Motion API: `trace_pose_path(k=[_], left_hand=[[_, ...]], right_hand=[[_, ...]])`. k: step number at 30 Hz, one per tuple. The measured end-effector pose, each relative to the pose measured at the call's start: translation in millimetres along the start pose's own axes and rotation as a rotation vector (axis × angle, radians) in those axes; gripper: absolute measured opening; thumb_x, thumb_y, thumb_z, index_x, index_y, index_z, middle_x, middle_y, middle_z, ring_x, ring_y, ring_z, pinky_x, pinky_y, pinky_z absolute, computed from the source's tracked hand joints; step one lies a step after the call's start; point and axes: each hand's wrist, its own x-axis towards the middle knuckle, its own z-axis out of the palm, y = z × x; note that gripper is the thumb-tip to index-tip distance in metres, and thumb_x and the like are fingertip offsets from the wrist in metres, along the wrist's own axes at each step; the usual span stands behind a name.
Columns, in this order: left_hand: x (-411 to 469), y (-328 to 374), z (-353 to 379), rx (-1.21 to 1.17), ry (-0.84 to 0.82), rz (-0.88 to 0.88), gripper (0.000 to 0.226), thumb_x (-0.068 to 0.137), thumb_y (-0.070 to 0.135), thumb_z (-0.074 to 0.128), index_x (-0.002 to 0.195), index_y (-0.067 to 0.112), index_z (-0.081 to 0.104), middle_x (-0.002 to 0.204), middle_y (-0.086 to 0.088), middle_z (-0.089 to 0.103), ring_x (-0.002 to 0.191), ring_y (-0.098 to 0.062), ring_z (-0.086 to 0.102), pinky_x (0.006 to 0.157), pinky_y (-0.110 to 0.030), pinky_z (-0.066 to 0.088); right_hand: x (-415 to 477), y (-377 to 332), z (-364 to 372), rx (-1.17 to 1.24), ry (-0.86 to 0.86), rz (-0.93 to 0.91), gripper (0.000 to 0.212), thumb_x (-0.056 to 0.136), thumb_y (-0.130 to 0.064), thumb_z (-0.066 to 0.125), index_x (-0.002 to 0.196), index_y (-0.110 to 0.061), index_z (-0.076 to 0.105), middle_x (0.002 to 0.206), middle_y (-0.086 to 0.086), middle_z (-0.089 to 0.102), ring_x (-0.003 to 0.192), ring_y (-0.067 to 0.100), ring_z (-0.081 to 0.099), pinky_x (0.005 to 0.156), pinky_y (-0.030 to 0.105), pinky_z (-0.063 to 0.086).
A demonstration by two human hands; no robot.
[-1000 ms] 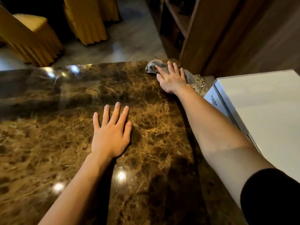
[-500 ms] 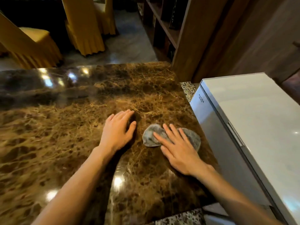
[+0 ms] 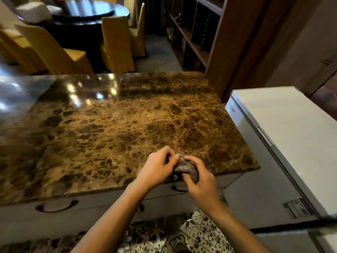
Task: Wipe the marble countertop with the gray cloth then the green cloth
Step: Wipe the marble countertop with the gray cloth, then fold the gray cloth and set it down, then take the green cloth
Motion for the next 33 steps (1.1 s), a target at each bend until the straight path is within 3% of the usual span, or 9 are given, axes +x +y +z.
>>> trace_pose_path(k=[3, 5, 9, 11, 15, 19, 26, 29, 33], left_hand=[[-34, 3, -46, -0.091, 0.150, 0.066, 0.009, 0.098, 0.024, 0.062, 0.091, 0.020, 0.061, 0.076, 0.002, 0.065, 0.071, -0.010, 0.061, 0.062, -0.018, 0.043], [-52, 7, -79, -0.116, 0.185, 0.124, 0.006, 0.100, 0.022, 0.060, 0.095, 0.019, 0.060, 0.079, 0.002, 0.065, 0.073, -0.011, 0.062, 0.065, -0.025, 0.048], [-82, 5, -147, -0.131, 0.166, 0.174, 0.008, 0.102, 0.021, 0.056, 0.107, 0.023, 0.061, 0.089, 0.008, 0.066, 0.082, -0.010, 0.066, 0.071, -0.030, 0.054], [-94, -1, -179, -0.141, 0.174, 0.163, 0.012, 0.102, 0.020, 0.056, 0.111, 0.026, 0.063, 0.089, 0.012, 0.067, 0.079, -0.005, 0.066, 0.066, -0.024, 0.052], [-110, -16, -242, -0.164, 0.207, 0.116, 0.014, 0.101, 0.018, 0.060, 0.112, 0.023, 0.066, 0.086, 0.013, 0.068, 0.075, -0.005, 0.067, 0.063, -0.023, 0.053], [-119, -50, -302, -0.111, 0.256, 0.086, 0.017, 0.095, 0.020, 0.070, 0.112, 0.022, 0.069, 0.102, 0.010, 0.071, 0.098, -0.015, 0.069, 0.083, -0.033, 0.057], [-131, -125, -407, -0.058, 0.333, -0.132, 0.013, 0.083, 0.027, 0.083, 0.091, 0.020, 0.076, 0.079, 0.002, 0.072, 0.071, -0.010, 0.067, 0.061, -0.027, 0.052], [-138, -155, -454, -0.010, 0.376, -0.156, 0.012, 0.083, 0.027, 0.084, 0.090, 0.019, 0.078, 0.080, -0.006, 0.074, 0.071, -0.030, 0.068, 0.063, -0.046, 0.057], [-142, -195, -508, -0.020, 0.443, -0.239, 0.013, 0.085, 0.022, 0.081, 0.097, 0.017, 0.078, 0.087, -0.008, 0.077, 0.081, -0.022, 0.073, 0.073, -0.044, 0.060]], right_hand=[[3, -44, 18, 0.149, -0.138, 0.064, 0.074, 0.082, -0.029, 0.082, 0.144, -0.042, 0.044, 0.121, -0.013, 0.065, 0.106, 0.000, 0.065, 0.086, 0.025, 0.056], [12, -74, 27, 0.305, -0.291, 0.061, 0.079, 0.079, -0.044, 0.083, 0.148, -0.036, 0.045, 0.131, -0.007, 0.064, 0.118, 0.006, 0.064, 0.096, 0.031, 0.055], [42, -141, 49, 0.521, -0.517, -0.035, 0.033, 0.100, -0.030, 0.063, 0.132, -0.022, 0.062, 0.128, -0.012, 0.070, 0.122, 0.008, 0.063, 0.098, 0.021, 0.050], [60, -170, 64, 0.533, -0.569, -0.079, 0.028, 0.099, -0.025, 0.057, 0.123, -0.015, 0.069, 0.121, -0.006, 0.073, 0.115, 0.010, 0.067, 0.093, 0.020, 0.051], [101, -212, 108, 0.475, -0.722, -0.184, 0.022, 0.091, -0.018, 0.069, 0.108, -0.005, 0.073, 0.100, 0.006, 0.075, 0.094, 0.016, 0.071, 0.082, 0.025, 0.055], [139, -247, 166, 0.596, -0.905, -0.173, 0.012, 0.094, -0.016, 0.070, 0.093, -0.004, 0.067, 0.090, 0.007, 0.068, 0.087, 0.022, 0.064, 0.079, 0.030, 0.053], [225, -299, 271, 0.303, -1.168, -0.358, 0.019, 0.091, -0.022, 0.075, 0.096, -0.003, 0.071, 0.073, 0.003, 0.054, 0.070, 0.013, 0.051, 0.067, 0.026, 0.044], [263, -320, 303, 0.082, -1.309, -0.480, 0.016, 0.090, -0.030, 0.076, 0.096, -0.015, 0.077, 0.074, 0.002, 0.060, 0.071, 0.016, 0.056, 0.074, 0.033, 0.048], [305, -348, 346, 0.042, -1.341, -0.566, 0.013, 0.092, -0.021, 0.074, 0.102, -0.014, 0.077, 0.095, 0.011, 0.074, 0.093, 0.030, 0.069, 0.089, 0.043, 0.056]])
